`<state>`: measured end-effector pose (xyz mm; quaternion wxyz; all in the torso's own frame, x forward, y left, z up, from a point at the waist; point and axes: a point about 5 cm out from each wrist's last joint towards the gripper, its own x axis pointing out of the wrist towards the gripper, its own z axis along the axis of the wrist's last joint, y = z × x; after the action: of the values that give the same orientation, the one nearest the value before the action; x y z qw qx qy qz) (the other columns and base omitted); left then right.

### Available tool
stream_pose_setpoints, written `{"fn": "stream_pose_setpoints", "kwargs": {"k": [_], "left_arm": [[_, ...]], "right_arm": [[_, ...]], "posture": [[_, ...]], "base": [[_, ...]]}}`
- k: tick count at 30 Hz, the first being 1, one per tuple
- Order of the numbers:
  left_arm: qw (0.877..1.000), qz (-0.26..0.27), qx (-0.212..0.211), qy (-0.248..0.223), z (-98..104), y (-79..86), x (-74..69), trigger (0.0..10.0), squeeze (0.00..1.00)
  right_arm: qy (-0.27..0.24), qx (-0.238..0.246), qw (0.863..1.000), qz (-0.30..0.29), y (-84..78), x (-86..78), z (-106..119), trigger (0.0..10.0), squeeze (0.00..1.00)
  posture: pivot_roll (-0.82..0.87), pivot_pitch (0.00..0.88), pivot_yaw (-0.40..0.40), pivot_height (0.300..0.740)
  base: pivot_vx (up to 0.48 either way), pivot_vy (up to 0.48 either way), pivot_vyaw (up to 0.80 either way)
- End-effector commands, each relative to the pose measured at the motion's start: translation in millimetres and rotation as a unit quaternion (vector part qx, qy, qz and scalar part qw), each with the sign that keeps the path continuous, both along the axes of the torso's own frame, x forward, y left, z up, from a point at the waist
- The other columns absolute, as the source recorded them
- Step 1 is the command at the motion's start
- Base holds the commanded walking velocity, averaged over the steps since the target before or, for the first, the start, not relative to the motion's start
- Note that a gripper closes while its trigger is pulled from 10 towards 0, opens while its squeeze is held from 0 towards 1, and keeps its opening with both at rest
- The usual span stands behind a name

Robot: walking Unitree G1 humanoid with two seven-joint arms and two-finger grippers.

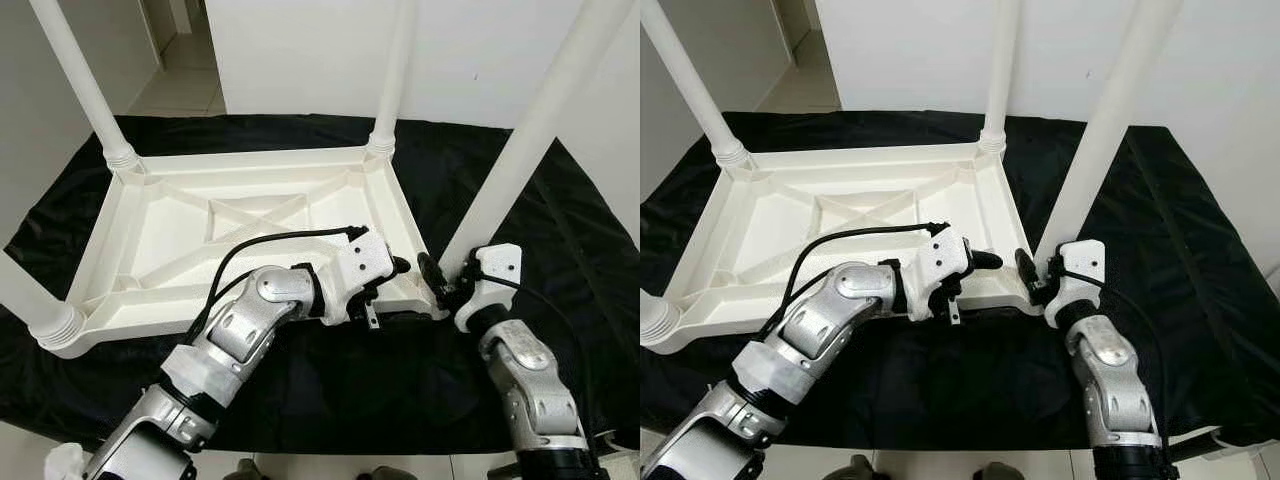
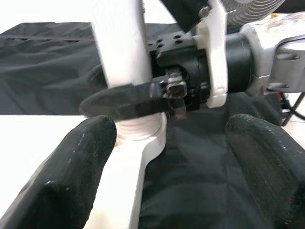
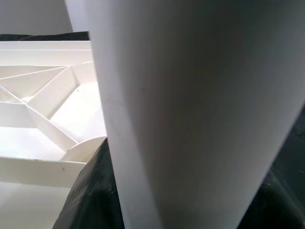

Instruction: Building children table

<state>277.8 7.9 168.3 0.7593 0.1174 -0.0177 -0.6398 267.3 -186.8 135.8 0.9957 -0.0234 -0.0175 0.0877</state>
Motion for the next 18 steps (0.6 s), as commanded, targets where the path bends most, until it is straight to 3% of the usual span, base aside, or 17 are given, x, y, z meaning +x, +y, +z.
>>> {"fn": "stream_pose_setpoints", "kwargs": {"k": [1, 2, 5, 6, 7, 13, 18], "left_arm": [[1.000, 0.010, 0.004, -0.002, -1, 2.2, 4.0, 10.0, 0.00], [1.000, 0.010, 0.004, -0.002, -1, 2.2, 4.0, 10.0, 0.00], [1.000, 0.010, 0.006, 0.001, -3, 3.0, 4.7, 10.0, 0.00], [1.000, 0.010, 0.006, 0.001, -3, 3.0, 4.7, 10.0, 0.00], [1.000, 0.010, 0.006, 0.003, -3, 2.9, 4.8, 10.0, 0.00], [1.000, 0.012, 0.005, 0.004, -3, 3.7, 5.2, 10.0, 0.00], [1.000, 0.013, 0.005, 0.004, -3, 4.4, 6.0, 10.0, 0.00]], "right_arm": [[0.006, 0.008, 0.999, -0.031, -2.8, -1.5, -2, 10.0, 0.00], [0.006, 0.008, 0.999, -0.031, -2.8, -1.5, -2, 10.0, 0.00], [0.027, 0.032, 0.987, -0.156, 1.8, -9.3, -10, 10.0, 0.00], [0.027, 0.032, 0.987, -0.156, 1.8, -9.3, -10, 10.0, 0.00], [0.033, 0.038, 0.978, -0.204, 5.8, -14.3, -13, 10.0, 0.00], [0.032, 0.054, 0.963, -0.263, 20.4, -20.8, -15, 10.0, 0.00], [0.022, 0.050, 0.966, -0.254, 33.2, -19.0, -11, 10.0, 0.00]], "posture": [[-0.08, 0.000, 0.025, 0.740], [-0.08, 0.000, 0.025, 0.740], [-0.08, 0.000, 0.029, 0.740], [-0.08, 0.000, 0.029, 0.740], [-0.08, 0.000, 0.030, 0.740], [-0.08, 0.000, 0.032, 0.740], [-0.08, 0.000, 0.032, 0.740]], "base": [[0.000, 0.000, 0.00], [0.000, 0.000, 0.00], [0.000, 0.000, 0.00], [0.000, 0.000, 0.00], [0.000, 0.000, 0.00], [0.000, 0.000, 0.00], [0.000, 0.000, 0.00]]}}
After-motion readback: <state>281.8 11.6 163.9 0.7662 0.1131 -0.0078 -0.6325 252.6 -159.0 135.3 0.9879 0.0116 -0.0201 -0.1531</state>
